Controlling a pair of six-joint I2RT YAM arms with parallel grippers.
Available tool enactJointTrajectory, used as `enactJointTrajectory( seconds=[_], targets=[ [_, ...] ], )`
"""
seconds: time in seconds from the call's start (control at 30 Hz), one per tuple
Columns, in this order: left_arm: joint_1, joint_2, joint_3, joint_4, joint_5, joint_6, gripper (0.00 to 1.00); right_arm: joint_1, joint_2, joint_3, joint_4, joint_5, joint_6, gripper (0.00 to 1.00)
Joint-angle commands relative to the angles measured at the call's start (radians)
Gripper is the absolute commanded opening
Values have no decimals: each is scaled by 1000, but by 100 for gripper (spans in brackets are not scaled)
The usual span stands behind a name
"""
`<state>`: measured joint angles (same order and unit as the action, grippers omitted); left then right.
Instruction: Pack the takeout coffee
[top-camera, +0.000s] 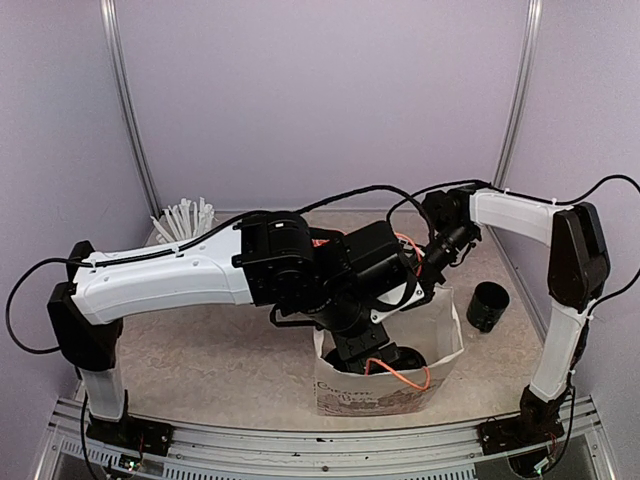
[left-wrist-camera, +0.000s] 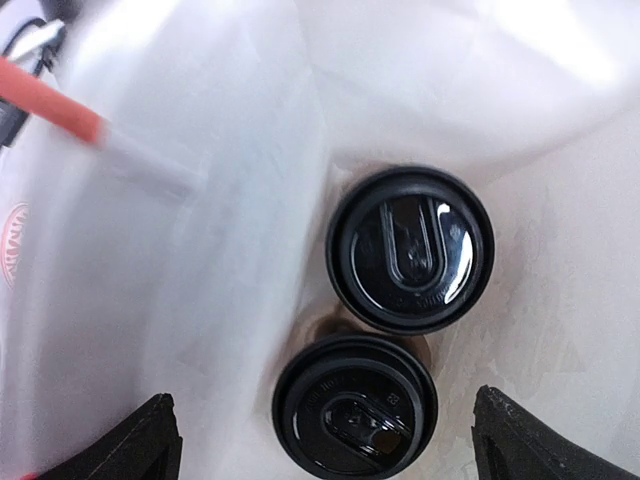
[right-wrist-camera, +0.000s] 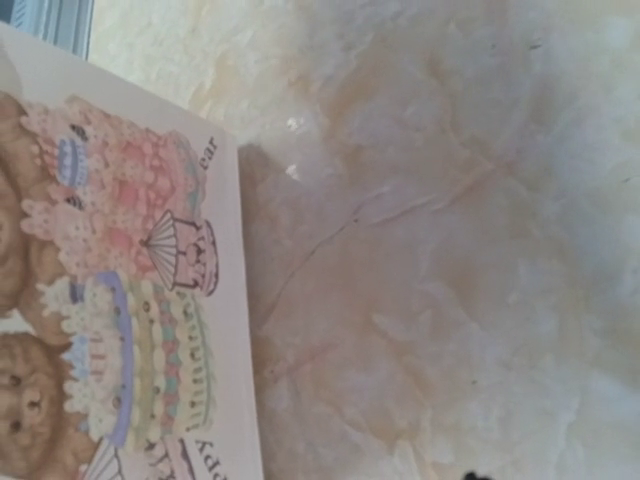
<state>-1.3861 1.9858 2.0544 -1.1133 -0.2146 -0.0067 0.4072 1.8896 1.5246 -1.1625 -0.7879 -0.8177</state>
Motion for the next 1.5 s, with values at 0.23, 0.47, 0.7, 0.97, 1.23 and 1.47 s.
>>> enactJointTrajectory(
  seconds=[0.23,0.47,0.7,0.97,1.23,1.47],
  targets=[
    [39,-112,86,75,-14,73,96,-22,-37,85,-64,18,30,60],
    [55,-219,66,91,-34,70,91,-28,-77,107,-73,35,50,60],
    [55,-326,-35,152,-72,59,91,-30,-96,139,-62,42,92,60],
    [101,-344,-55,72,-219,-62,92,-43,-118,204,-58,81,139,60],
    [419,-366,-173,-103,-385,-315,76,-123,-192,181,88,56,233,62],
    [646,-473,-364,-9,-277,-312,66,-130,-228,72,206,32,271,62]
  ],
)
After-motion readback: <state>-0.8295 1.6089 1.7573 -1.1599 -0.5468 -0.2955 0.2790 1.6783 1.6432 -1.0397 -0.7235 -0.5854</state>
